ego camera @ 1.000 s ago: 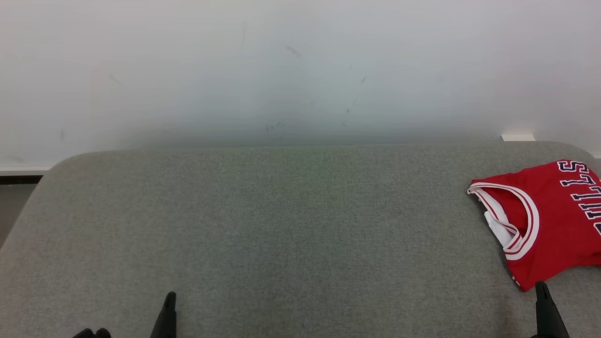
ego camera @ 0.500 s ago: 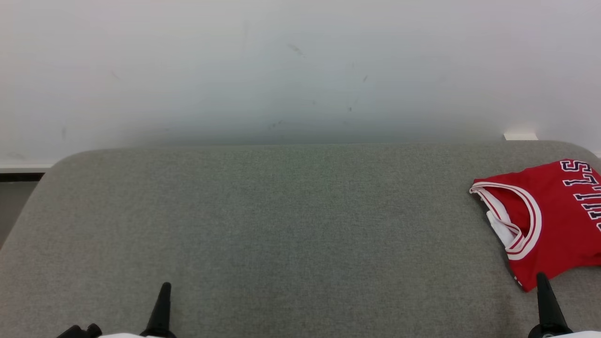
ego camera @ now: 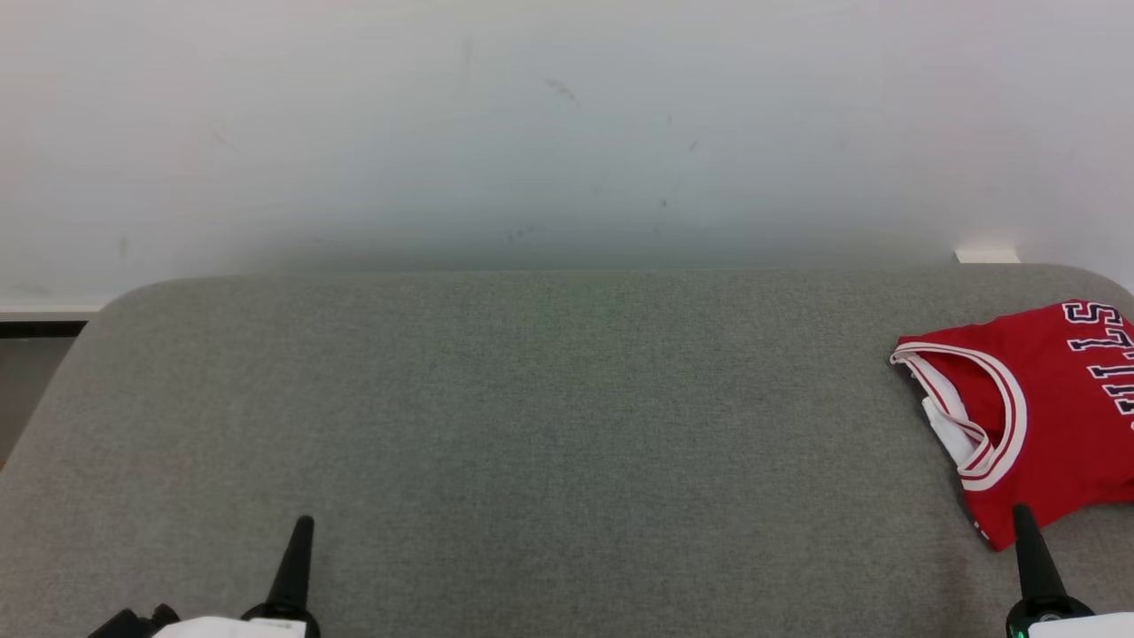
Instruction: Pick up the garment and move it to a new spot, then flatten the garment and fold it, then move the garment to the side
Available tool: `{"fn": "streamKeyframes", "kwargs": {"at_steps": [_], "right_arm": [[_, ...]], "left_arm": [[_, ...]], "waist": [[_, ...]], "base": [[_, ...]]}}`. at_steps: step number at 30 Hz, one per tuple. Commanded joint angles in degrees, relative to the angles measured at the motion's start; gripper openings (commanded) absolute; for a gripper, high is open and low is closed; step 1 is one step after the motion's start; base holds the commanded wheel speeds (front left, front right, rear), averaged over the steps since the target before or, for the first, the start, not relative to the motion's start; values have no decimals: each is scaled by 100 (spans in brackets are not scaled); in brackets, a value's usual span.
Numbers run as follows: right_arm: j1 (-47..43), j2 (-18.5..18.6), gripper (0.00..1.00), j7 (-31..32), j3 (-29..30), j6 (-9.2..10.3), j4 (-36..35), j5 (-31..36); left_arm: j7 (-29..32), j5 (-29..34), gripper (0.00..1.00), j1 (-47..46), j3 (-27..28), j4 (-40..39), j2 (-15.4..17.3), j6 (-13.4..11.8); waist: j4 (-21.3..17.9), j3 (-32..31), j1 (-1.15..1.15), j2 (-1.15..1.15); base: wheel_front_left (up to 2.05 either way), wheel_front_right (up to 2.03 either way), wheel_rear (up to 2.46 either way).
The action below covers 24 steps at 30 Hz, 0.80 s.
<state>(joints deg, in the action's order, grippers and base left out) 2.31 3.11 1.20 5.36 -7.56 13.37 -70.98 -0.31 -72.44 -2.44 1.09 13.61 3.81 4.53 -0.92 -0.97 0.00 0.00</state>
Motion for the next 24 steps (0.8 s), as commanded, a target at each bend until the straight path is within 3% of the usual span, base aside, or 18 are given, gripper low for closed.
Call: {"fn": "streamKeyframes", "kwargs": {"at_steps": [1,24], "right_arm": [[133,4,0,38,22,9,-3,-139],[320,-11,0,311,86,11,61,-1202]], "left_arm": [[36,-137,0,-122,37,-30,48,40],[304,-1217,0,-288,211,-8,60,161]], "waist": [[3,3,0,0],[46,47,0,0]], "base": [[0,0,0],[0,0,0]]}}
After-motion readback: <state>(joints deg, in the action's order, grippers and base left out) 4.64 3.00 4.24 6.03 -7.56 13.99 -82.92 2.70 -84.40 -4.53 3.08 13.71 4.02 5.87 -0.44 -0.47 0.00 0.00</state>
